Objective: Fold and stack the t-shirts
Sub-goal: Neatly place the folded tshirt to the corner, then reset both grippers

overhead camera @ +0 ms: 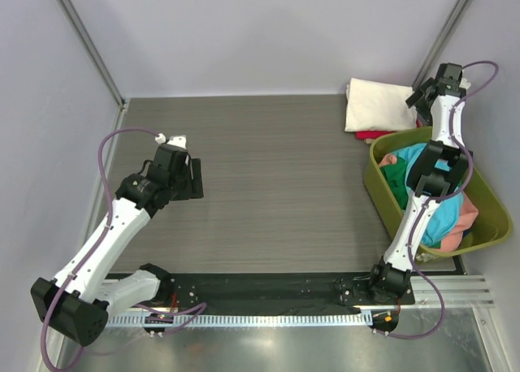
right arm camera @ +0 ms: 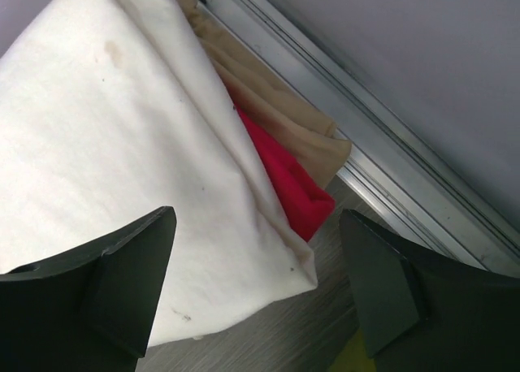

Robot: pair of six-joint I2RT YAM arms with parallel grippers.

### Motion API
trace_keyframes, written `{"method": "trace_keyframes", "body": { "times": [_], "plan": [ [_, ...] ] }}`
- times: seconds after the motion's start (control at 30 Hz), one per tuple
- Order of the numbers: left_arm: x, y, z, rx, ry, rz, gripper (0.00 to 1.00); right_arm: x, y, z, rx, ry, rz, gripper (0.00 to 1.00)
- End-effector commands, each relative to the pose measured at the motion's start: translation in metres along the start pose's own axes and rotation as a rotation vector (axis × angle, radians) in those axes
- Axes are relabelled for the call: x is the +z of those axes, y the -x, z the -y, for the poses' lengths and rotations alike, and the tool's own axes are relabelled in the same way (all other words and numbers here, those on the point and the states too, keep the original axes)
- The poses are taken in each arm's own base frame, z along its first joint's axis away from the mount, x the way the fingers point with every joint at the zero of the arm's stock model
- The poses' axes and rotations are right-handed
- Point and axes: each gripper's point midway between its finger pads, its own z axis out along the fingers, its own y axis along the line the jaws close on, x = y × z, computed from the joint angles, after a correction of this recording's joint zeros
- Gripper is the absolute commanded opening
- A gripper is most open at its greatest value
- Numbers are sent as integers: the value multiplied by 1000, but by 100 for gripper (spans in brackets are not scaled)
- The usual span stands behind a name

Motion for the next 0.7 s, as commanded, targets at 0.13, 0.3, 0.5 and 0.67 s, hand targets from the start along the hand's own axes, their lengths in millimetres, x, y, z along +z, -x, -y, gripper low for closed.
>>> {"method": "trace_keyframes", "body": {
  "times": [0.13, 0.3, 0.5, 0.67],
  "plan": [
    [-1, 9, 0, 1, -6, 39, 69, -100, 78, -15, 47, 23, 255, 90],
    [-2, 9, -1, 2, 1, 40, 70, -162, 79, -49, -3, 87, 328, 91],
    [-9, 15, -8, -8, 28, 84, 74, -233, -28, -144, -196, 356, 247, 91],
    [-16, 20, -18, -23, 69, 125, 100, -294, -186, -199, -397, 688, 100, 94]
  ]
}}
